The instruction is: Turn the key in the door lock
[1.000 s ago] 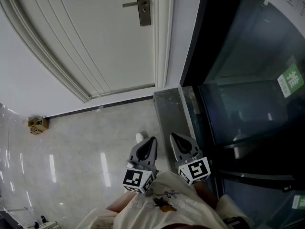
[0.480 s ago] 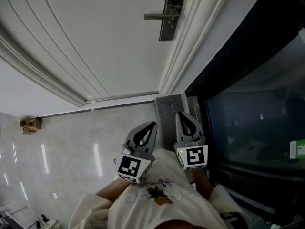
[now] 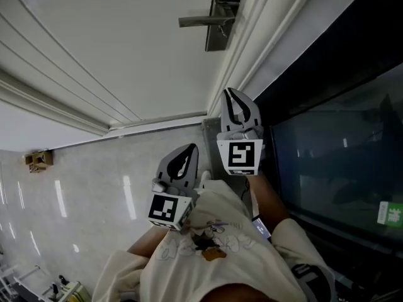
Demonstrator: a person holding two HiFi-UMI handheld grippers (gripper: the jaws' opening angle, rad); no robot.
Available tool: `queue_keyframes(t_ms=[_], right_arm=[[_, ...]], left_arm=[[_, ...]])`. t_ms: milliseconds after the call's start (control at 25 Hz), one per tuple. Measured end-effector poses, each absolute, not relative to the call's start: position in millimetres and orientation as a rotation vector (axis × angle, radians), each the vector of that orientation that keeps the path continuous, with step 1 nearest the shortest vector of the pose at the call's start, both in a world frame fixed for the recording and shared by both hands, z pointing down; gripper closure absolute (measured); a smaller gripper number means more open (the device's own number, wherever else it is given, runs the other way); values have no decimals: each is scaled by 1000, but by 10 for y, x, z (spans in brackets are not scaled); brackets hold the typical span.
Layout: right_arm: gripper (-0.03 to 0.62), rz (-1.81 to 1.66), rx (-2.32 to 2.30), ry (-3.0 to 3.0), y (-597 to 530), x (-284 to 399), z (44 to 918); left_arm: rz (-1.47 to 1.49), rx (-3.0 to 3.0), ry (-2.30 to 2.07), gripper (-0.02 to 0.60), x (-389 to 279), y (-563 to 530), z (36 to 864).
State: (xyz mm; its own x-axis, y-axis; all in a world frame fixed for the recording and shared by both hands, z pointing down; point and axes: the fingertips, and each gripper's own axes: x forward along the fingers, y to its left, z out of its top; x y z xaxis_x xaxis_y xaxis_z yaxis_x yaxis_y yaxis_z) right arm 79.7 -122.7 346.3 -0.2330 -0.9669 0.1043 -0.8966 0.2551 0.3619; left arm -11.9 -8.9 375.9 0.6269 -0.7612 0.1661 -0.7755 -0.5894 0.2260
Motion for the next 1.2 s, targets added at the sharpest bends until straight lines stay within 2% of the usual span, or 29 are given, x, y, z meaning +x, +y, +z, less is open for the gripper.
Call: queue_keyframes(t_ms=[240, 360, 1200], right_arm=[[577, -432, 1736, -2199, -1822, 830, 3367], [531, -428, 1748, -2202, -2007, 839, 3337], [511, -469, 1809, -2136, -2701, 985, 3272]], left_arm=[[64, 2560, -1302, 575, -163, -359, 3759], [58, 2550, -1312, 575, -168, -461, 3771], [46, 2548, -1321, 575, -108, -843, 3795]])
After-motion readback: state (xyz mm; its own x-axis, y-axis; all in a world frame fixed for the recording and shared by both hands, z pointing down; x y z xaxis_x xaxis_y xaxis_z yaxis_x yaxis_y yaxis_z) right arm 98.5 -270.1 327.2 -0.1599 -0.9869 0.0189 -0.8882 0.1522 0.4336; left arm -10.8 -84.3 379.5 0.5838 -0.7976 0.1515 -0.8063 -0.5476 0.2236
